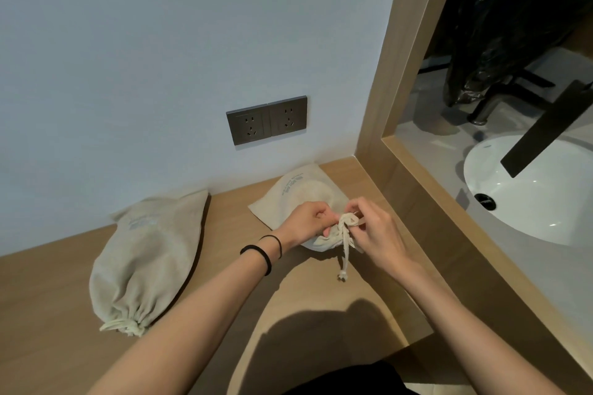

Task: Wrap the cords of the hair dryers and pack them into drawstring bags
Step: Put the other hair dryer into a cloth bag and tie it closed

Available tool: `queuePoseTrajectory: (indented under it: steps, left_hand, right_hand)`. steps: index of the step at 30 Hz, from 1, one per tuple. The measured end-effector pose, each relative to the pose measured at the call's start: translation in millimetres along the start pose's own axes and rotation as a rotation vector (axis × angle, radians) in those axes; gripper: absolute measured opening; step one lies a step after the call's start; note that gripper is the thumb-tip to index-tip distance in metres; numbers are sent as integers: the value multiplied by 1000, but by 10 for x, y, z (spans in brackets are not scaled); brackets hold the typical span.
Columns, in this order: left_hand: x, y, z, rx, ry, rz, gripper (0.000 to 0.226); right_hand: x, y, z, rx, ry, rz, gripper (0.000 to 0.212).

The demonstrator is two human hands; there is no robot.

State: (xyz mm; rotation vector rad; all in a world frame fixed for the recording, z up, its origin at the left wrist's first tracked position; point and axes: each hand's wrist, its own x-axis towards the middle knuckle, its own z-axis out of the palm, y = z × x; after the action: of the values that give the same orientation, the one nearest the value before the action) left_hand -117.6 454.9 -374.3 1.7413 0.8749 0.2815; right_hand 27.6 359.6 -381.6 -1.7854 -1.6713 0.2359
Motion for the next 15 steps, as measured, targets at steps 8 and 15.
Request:
queuePoseTrajectory:
  steps: [8,15]
  left_hand:
    - [-28,-18,-68,40,15,111,24]
    - [-67,13,-70,140,89,88,16]
  right_hand:
    - [32,-69,16,155,134,-31,16]
    - [39,-76,-26,219,157,4,15]
